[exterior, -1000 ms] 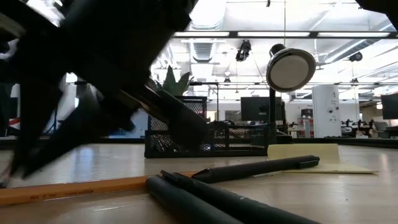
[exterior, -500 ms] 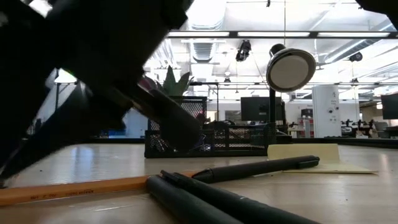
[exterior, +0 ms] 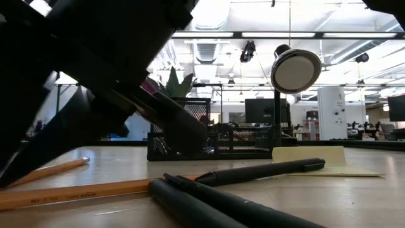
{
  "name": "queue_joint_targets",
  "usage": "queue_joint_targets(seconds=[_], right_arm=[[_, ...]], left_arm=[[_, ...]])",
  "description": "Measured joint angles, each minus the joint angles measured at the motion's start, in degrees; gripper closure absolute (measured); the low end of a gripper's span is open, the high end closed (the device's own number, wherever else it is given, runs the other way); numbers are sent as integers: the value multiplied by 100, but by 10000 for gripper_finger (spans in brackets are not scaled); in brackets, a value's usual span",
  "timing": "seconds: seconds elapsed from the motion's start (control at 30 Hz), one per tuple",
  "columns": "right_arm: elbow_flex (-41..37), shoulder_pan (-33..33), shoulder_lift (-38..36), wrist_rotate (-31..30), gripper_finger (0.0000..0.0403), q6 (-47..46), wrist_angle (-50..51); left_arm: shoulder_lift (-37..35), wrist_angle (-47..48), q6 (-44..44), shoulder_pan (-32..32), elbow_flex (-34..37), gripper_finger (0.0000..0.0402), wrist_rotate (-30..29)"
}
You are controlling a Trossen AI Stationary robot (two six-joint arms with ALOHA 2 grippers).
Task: Pick and place office supplies into organizer
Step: Put the left pencil into the desk organizer
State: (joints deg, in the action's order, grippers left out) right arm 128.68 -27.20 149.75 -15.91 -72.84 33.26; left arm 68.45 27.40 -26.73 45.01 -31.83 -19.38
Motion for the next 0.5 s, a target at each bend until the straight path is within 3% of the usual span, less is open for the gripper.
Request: queue_joint_targets(seconds=[0.27,0.5], right_arm=[[367,-233,-13,96,392,54,-35],[299,-321,24,97,392,-440,-72]], left_arm=[[0,-255,10,0,0,366,48],[10,-671,19,4,0,366,55]])
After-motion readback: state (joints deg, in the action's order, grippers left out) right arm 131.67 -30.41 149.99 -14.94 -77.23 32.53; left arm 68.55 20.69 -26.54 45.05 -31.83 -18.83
